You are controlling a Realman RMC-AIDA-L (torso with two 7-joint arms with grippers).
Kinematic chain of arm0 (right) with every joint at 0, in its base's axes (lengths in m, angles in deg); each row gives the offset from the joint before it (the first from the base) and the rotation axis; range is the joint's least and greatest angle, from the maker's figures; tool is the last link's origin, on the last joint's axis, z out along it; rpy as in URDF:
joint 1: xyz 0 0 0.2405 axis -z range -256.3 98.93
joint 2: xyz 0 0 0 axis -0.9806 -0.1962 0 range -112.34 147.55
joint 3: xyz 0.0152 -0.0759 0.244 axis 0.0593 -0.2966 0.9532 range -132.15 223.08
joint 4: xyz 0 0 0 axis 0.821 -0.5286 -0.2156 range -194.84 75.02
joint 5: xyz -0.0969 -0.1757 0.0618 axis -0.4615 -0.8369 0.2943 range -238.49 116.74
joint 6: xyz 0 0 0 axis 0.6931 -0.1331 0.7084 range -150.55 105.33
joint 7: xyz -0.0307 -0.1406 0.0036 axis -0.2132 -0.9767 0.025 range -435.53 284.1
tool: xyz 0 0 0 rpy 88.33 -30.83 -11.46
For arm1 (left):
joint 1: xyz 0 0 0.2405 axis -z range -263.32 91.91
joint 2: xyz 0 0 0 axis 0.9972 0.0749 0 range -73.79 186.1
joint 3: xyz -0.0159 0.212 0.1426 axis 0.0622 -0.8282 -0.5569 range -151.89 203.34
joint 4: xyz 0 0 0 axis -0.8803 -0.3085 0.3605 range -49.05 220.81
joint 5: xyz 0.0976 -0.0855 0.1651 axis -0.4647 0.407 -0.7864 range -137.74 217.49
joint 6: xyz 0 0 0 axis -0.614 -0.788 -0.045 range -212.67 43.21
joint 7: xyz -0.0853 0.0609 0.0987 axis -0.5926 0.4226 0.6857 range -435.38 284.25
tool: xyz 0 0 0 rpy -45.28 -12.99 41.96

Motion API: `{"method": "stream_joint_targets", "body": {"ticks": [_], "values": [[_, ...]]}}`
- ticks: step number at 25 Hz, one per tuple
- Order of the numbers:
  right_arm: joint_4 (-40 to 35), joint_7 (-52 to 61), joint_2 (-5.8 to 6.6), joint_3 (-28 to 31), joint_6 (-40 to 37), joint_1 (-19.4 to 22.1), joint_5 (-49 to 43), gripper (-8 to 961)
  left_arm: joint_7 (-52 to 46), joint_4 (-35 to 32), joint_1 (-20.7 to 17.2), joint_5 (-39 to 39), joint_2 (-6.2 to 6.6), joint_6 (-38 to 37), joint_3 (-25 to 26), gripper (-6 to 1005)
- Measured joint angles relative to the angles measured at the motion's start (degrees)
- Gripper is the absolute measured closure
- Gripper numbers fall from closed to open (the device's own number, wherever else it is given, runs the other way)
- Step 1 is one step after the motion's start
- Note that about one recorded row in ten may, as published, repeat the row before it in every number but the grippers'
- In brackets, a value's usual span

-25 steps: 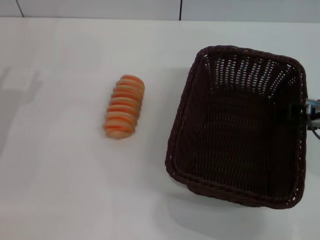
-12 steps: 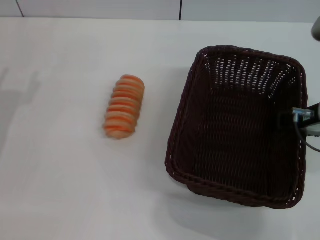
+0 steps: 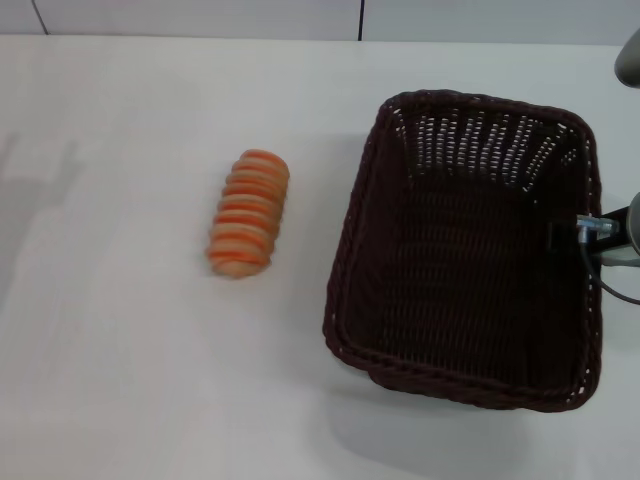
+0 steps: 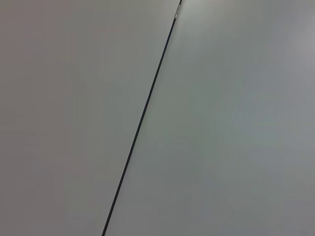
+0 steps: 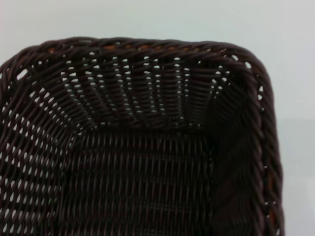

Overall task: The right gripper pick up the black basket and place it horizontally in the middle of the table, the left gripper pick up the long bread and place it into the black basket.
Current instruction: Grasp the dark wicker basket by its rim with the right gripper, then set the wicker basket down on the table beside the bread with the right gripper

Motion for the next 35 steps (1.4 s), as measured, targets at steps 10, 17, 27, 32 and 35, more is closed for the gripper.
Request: {"method": "stream_joint_targets", "body": {"ticks": [10,17,27,32,35], "values": [[-0.34,-3.32,0.15,0.24,-6.48,1.34,-0.72,801,0.00,0.37,-0.63,-0.20,-0.01,0.01,1.54,140],[-9.50,-13.36,0.19,0.09,-12.17,5.48,-6.52,814,0.88,0.29,-0.94,-0.28,-0.45,1.63,1.54,140],[-15.73,-33.93,0.18,0.50,-18.45,6.43,-4.80,813,4.31,1.10,-1.59,-0.23,-0.92,6.23,2.33,141],[-16.21,-43.53,0.24,0.68,-19.80,4.09,-1.77,814,4.30,2.76,-2.79,-0.23,-1.34,8.27,3.48,141],[-16.11,-50.46,0.26,0.80,-20.35,3.26,1.68,814,4.46,6.32,-4.45,-0.24,-1.90,12.67,3.69,141]]}}
